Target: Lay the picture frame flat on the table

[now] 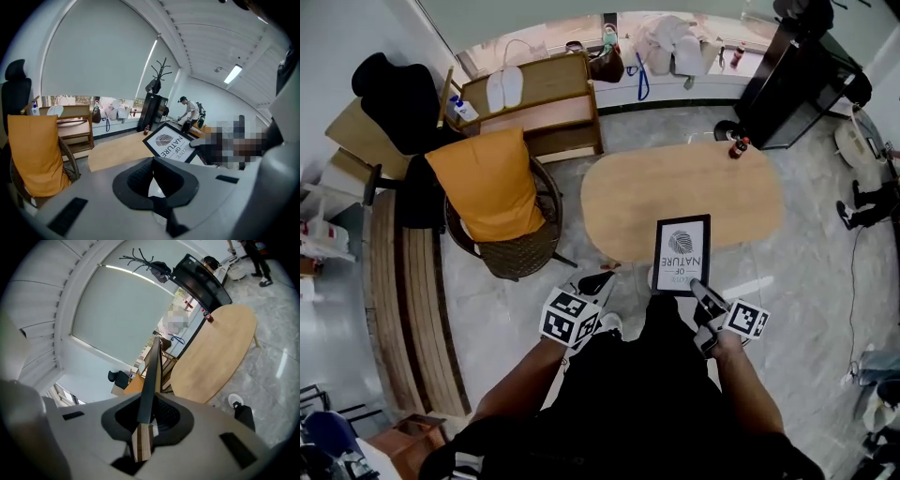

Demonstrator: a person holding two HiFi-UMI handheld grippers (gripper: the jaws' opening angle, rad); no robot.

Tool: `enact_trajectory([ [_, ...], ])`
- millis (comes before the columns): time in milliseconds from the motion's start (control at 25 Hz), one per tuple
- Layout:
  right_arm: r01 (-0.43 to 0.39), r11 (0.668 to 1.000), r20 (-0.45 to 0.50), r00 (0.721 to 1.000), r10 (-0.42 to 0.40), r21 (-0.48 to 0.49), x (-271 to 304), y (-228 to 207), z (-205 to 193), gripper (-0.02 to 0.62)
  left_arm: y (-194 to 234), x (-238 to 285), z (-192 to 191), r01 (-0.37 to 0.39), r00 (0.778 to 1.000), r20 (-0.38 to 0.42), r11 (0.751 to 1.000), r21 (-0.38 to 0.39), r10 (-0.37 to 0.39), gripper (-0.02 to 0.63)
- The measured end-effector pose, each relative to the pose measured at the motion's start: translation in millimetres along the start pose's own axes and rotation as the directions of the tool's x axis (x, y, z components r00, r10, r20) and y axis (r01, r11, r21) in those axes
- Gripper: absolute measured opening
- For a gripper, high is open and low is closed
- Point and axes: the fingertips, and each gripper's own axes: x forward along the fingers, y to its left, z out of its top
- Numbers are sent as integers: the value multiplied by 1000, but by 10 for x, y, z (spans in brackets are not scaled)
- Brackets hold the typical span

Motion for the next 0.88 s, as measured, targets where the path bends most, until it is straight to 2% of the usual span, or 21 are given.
enact_trajectory([
  [120,27,999,-83,996,-25,21,386,-292,280,41,262,150,69,-84,996,0,994,-66,84,5],
  [240,39,999,-165,986,-34,29,884,-644,536,41,498,288,217,-163,986,-1,977,-135,164,5],
  [440,72,989,-240,970,-39,128,1939,-1392,851,41,809,544,493,-260,964,-10,944,-205,264,5],
  [640,127,987,-314,945,-89,103,2941,-2104,870,41,996,691,512,-345,936,-39,893,-289,349,5],
  [880,85,986,-322,946,-34,144,3891,-2500,705,41,1195,775,200,-436,898,-125,809,-394,422,5],
])
